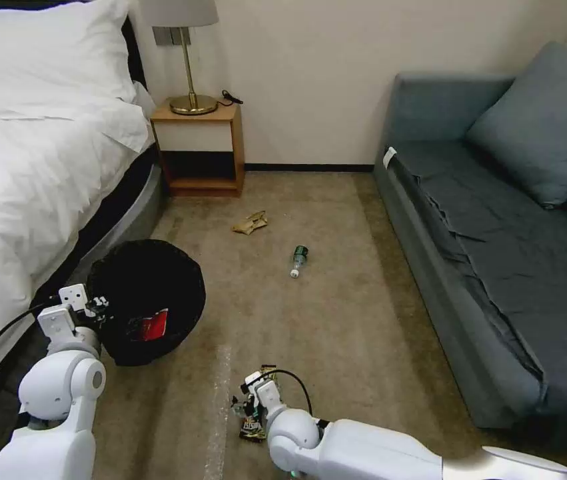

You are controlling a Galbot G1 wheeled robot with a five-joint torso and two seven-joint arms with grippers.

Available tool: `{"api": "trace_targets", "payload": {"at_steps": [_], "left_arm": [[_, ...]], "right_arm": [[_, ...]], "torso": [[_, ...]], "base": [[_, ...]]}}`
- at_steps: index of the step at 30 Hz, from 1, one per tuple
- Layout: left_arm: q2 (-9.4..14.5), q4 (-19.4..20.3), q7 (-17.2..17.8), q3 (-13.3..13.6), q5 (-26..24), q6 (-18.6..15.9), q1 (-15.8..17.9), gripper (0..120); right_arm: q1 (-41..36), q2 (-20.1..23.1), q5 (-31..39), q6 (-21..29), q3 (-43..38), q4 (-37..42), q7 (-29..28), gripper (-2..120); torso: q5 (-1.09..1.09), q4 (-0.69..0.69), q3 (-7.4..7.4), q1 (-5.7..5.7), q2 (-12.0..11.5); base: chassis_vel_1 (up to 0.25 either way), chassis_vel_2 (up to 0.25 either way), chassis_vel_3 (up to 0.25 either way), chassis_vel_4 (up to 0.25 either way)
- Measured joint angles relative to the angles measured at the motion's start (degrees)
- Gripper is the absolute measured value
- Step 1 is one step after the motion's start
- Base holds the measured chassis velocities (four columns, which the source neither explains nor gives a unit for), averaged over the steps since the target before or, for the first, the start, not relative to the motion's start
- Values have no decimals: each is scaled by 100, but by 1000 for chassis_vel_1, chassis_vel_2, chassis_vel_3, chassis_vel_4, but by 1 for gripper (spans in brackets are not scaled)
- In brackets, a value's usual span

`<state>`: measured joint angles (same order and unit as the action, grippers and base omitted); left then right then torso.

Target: Pick up the trash bin, then pick up the garbage on the floor and place it into the trash bin.

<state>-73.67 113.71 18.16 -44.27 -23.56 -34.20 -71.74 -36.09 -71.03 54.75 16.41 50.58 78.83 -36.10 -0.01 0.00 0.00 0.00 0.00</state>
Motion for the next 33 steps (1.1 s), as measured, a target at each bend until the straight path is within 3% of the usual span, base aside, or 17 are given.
{"api": "trace_targets", "payload": {"at_steps": [15,33], "left_arm": [[12,13,-1,8,-3,6,-3,3],[-26,23,-1,-9,26,60,-38,3]], "right_arm": [[80,-203,47,32,-85,-864,180,96],[-93,-285,-136,-48,49,-1097,262,93]], "torso": [[1,0,0,0,0],[1,0,0,0,0]], "base": [[0,0,0,0],[0,0,0,0]]}}
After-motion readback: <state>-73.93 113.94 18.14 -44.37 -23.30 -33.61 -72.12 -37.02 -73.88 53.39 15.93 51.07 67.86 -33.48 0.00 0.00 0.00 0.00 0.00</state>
